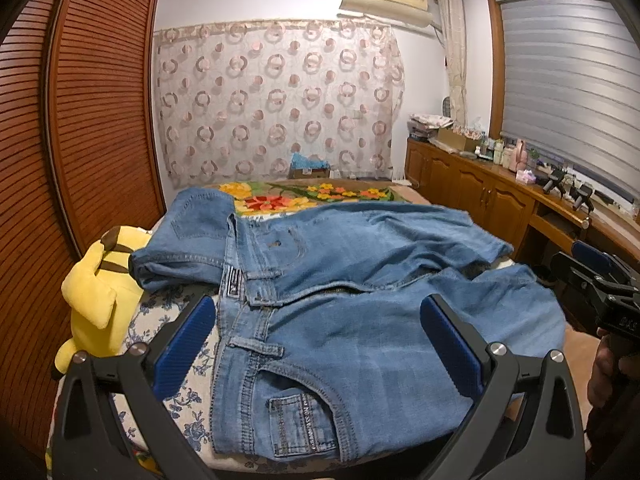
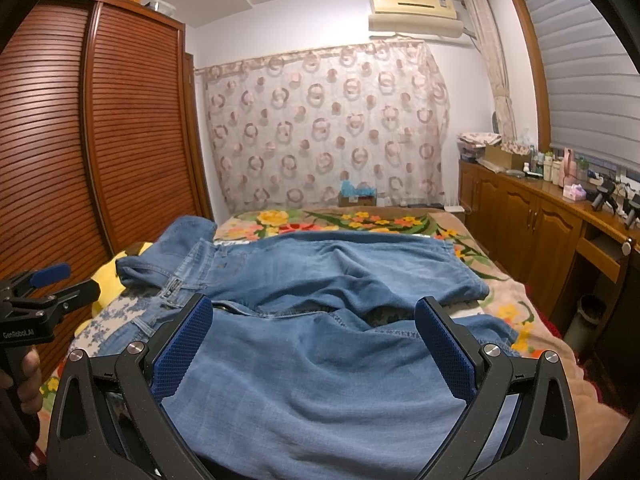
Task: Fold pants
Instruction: 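Lower the left tool onto the jeans waistband and close on it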
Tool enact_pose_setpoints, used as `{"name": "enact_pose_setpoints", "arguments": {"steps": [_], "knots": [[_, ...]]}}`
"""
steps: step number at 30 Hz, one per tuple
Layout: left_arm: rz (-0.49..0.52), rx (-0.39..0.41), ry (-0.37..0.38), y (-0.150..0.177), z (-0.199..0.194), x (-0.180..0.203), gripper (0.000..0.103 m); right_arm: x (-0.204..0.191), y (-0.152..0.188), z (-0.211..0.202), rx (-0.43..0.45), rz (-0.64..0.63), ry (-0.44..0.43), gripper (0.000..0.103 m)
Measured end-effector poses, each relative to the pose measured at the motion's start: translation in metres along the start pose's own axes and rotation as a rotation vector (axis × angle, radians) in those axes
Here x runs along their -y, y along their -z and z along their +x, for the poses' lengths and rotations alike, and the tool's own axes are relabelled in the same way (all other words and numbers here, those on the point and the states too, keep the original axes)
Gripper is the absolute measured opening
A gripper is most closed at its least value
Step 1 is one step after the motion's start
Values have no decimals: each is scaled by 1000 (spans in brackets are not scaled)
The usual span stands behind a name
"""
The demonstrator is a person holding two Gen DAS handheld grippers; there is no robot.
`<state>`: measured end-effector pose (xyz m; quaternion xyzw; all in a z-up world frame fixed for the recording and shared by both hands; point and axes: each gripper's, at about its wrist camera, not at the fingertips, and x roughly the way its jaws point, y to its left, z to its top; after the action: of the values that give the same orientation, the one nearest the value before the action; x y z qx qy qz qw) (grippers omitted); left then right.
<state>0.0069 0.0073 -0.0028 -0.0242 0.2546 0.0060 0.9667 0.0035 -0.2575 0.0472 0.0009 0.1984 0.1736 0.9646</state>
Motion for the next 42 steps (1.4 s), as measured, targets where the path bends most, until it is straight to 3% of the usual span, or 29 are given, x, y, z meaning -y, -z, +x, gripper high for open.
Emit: {"name": "enact_pose_setpoints", "arguments": {"steps": [5, 13, 25, 42], "knots": [[-14, -49, -18, -3, 12, -7, 103, 10, 6, 11, -46, 5, 1, 103], [-26, -91, -12, 19, 26, -26, 103, 36, 28, 23, -111, 12, 22, 103], [-58, -180, -7, 60, 43, -65, 102, 46, 43, 37, -168, 10, 53, 103], [-116, -303, 75, 108, 47, -86, 59, 44, 56, 55, -229, -18, 55, 103]]}}
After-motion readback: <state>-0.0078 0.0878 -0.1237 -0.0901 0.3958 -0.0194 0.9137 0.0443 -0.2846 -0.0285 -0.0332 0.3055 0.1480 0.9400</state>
